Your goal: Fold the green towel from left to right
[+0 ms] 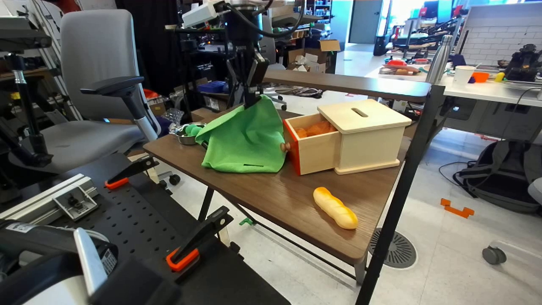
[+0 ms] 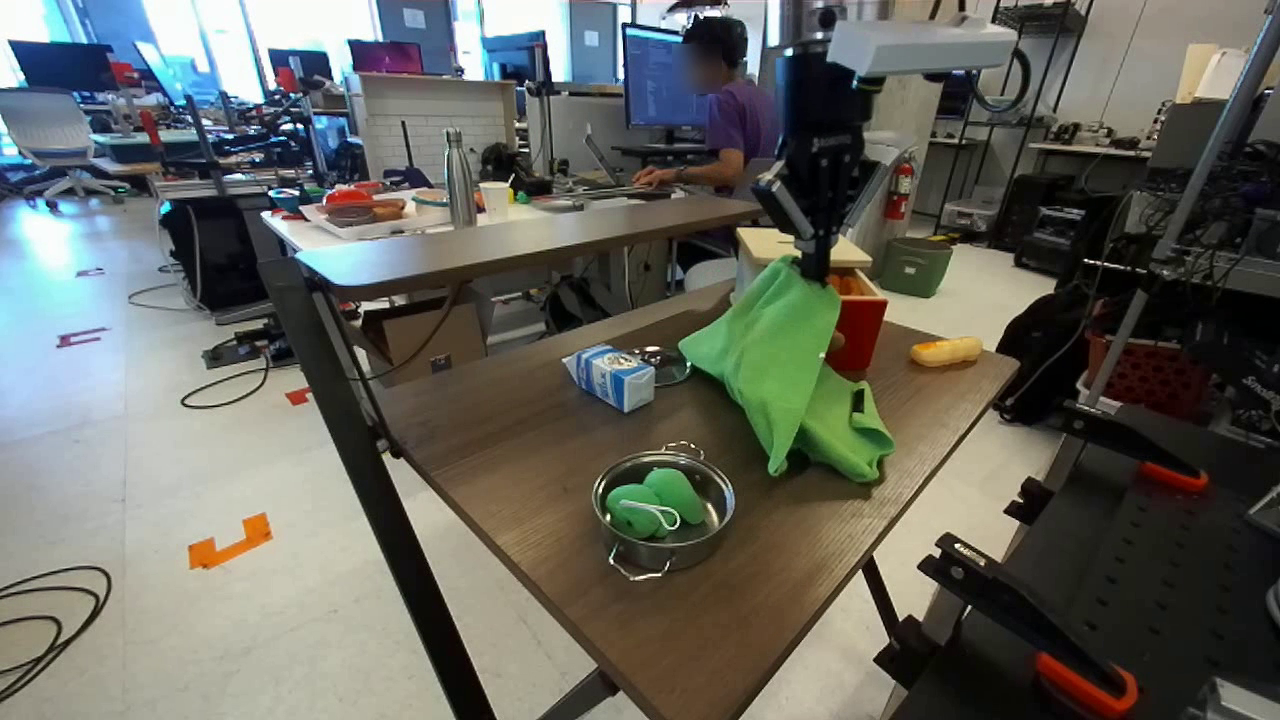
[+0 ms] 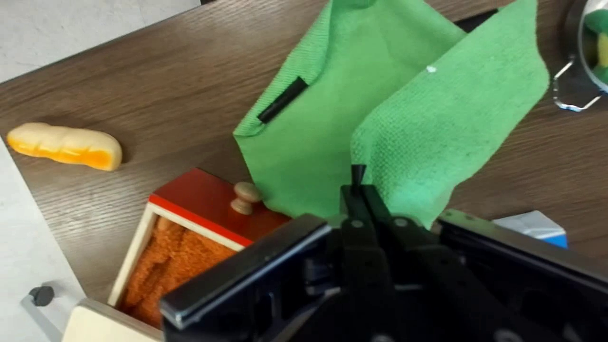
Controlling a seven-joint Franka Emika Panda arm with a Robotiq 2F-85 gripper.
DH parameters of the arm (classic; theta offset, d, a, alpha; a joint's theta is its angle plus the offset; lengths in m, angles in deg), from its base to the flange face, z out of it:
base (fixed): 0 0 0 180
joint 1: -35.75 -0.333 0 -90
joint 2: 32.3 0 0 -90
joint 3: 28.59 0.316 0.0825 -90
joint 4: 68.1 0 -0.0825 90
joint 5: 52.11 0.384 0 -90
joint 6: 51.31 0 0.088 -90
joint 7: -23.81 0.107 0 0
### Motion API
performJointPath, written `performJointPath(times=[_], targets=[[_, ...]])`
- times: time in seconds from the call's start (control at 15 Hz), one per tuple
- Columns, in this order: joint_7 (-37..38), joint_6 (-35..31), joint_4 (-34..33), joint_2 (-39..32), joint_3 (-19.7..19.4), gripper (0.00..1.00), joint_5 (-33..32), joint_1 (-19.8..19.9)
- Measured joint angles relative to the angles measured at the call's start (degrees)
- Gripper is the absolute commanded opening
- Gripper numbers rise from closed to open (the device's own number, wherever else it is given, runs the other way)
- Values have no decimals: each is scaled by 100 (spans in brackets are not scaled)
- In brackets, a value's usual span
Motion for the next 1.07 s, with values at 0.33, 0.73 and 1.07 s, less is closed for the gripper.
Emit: performJointPath(times=[0.33, 0.73, 1.07], targets=[[-30, 217, 66, -221, -126, 1, 1, 251], [-28, 372, -108, -759, -247, 1, 6, 291], [-26, 652, -516, -1236, -257, 1, 27, 289]])
